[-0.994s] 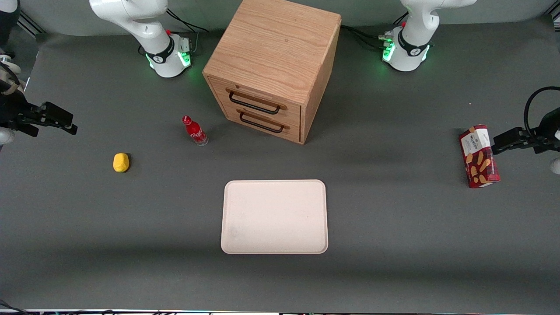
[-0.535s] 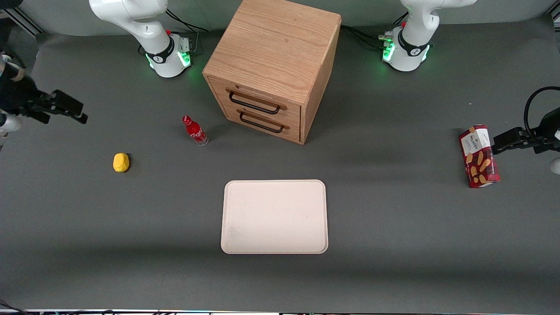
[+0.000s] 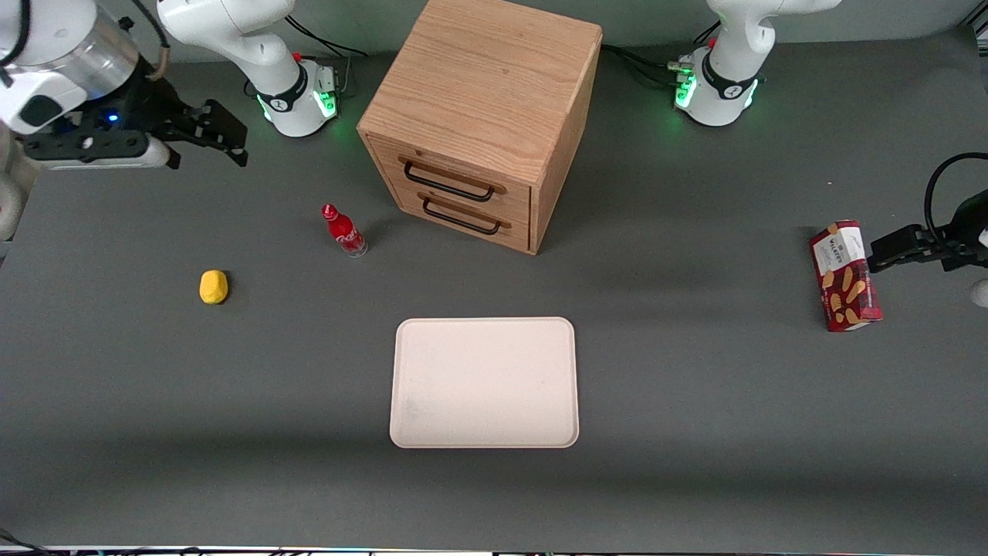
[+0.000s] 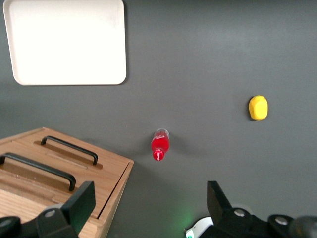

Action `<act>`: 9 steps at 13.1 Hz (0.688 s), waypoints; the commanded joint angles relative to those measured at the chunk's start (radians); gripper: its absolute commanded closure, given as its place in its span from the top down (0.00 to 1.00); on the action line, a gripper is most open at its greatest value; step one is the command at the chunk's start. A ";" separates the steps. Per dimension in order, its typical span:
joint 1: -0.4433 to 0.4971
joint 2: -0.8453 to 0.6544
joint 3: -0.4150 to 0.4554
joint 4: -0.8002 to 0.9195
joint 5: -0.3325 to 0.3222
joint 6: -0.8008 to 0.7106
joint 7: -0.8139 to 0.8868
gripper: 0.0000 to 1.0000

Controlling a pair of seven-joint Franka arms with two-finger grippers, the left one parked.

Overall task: Place coke bottle on tray
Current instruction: 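Move the open right gripper toward the red Coca-Cola bottle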

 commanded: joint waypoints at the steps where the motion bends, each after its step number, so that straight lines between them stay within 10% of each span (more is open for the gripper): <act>1: 0.054 -0.108 -0.017 -0.173 -0.003 0.078 0.003 1.00; 9: 0.094 -0.152 -0.033 -0.447 -0.008 0.325 0.003 1.00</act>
